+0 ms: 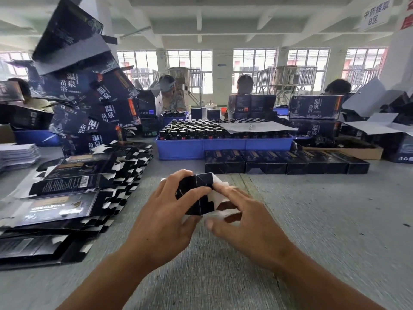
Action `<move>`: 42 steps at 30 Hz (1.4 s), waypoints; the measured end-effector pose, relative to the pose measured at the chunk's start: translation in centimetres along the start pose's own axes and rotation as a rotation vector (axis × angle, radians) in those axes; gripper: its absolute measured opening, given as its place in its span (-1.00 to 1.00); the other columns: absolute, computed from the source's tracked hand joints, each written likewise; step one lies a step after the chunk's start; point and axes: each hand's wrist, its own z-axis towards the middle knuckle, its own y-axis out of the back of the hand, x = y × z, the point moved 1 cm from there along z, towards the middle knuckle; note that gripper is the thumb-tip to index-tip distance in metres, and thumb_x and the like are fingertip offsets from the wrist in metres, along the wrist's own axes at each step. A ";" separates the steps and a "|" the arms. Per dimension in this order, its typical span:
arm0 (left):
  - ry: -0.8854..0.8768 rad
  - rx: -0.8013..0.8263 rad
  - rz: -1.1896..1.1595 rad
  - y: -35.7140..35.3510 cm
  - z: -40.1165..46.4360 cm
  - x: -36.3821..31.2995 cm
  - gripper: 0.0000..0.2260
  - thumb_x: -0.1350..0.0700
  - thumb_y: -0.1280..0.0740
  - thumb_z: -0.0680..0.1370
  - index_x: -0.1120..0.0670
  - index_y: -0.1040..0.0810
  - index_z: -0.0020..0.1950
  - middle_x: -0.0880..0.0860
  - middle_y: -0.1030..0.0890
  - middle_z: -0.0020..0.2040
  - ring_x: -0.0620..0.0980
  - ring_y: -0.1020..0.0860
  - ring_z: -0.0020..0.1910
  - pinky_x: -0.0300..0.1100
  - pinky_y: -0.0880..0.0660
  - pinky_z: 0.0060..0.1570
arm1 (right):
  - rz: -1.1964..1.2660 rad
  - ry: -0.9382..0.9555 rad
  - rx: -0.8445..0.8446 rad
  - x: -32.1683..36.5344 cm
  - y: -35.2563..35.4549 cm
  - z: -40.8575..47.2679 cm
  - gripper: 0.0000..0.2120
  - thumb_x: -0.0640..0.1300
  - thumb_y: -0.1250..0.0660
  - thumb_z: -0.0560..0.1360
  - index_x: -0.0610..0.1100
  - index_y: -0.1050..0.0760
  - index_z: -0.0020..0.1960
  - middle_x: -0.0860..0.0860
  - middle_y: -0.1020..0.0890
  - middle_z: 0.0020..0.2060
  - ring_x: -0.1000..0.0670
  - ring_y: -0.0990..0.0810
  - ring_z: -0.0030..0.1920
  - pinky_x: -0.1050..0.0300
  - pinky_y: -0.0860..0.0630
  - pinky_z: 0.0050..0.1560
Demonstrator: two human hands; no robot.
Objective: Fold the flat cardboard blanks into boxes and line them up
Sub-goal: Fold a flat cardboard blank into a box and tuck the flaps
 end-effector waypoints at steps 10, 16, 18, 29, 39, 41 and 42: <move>-0.047 -0.044 0.012 0.0 0.1 -0.9 -0.45 0.06 -0.57 0.40 -0.10 -0.53 0.37 0.06 -0.43 0.44 0.11 -0.42 0.34 -0.07 -0.37 0.21 | -0.059 0.014 -0.220 -0.1 0.2 -0.1 -0.62 -0.05 -0.43 0.55 0.14 -0.51 0.34 0.31 -0.58 0.06 0.30 -0.59 0.04 0.37 -0.56 0.09; -0.044 -0.047 -0.019 -0.1 0.1 -0.9 -0.48 0.05 -0.52 0.42 -0.10 -0.51 0.37 0.04 -0.41 0.45 0.10 -0.42 0.36 -0.01 -0.43 0.22 | 0.056 -0.052 -0.286 -0.2 0.0 -0.1 -0.51 -0.02 -0.50 0.48 0.26 -0.31 0.24 0.39 -0.54 -0.09 0.41 -0.57 -0.03 0.53 -0.49 -0.17; -0.047 -0.053 -0.021 -0.1 0.1 -1.0 -0.48 0.05 -0.52 0.42 -0.11 -0.50 0.37 0.04 -0.41 0.45 0.09 -0.43 0.34 -0.06 -0.40 0.21 | 0.045 -0.052 -0.289 -0.3 -0.1 -0.1 -0.62 -0.03 -0.49 0.49 0.26 -0.35 0.11 0.32 -0.60 -0.05 0.38 -0.58 -0.04 0.52 -0.49 -0.17; 0.009 -0.032 -0.044 0.0 0.0 -1.6 -0.16 0.02 -0.56 0.39 -0.03 -0.22 0.58 -0.09 -0.38 0.45 -0.11 -0.27 0.39 -0.40 -0.10 0.25 | 0.141 -0.036 -0.279 -0.4 0.0 0.1 -0.93 -0.02 -0.38 0.57 0.08 -0.58 0.05 0.19 -0.66 -0.09 0.25 -0.63 -0.12 0.42 -0.50 -0.22; 0.002 -0.008 -0.077 -0.5 0.0 -1.9 -0.19 0.03 -0.53 0.41 0.02 -0.23 0.58 -0.06 -0.38 0.46 -0.07 -0.30 0.42 -0.22 -0.28 0.33 | 0.252 -0.138 -0.235 -0.5 0.3 0.4 -0.82 -0.11 -0.46 0.52 0.18 -0.56 -0.11 0.23 -0.69 -0.26 0.29 -0.65 -0.17 0.44 -0.53 -0.20; -0.010 -0.010 -0.077 -0.5 0.0 -2.0 -0.22 0.01 -0.51 0.42 0.01 -0.24 0.58 -0.07 -0.37 0.47 -0.09 -0.29 0.42 -0.26 -0.25 0.32 | 0.265 -0.155 -0.257 -0.6 0.4 0.4 -0.89 -0.12 -0.48 0.51 0.09 -0.61 -0.10 0.24 -0.69 -0.29 0.29 -0.64 -0.24 0.46 -0.49 -0.26; -0.013 -0.011 -0.080 -0.5 0.1 -2.1 -0.22 0.00 -0.50 0.43 0.00 -0.24 0.57 -0.08 -0.36 0.47 -0.09 -0.29 0.43 -0.28 -0.24 0.31 | 0.274 -0.161 -0.266 -0.6 0.5 0.4 -0.92 -0.12 -0.48 0.50 0.05 -0.63 -0.08 0.22 -0.69 -0.29 0.29 -0.63 -0.26 0.46 -0.47 -0.28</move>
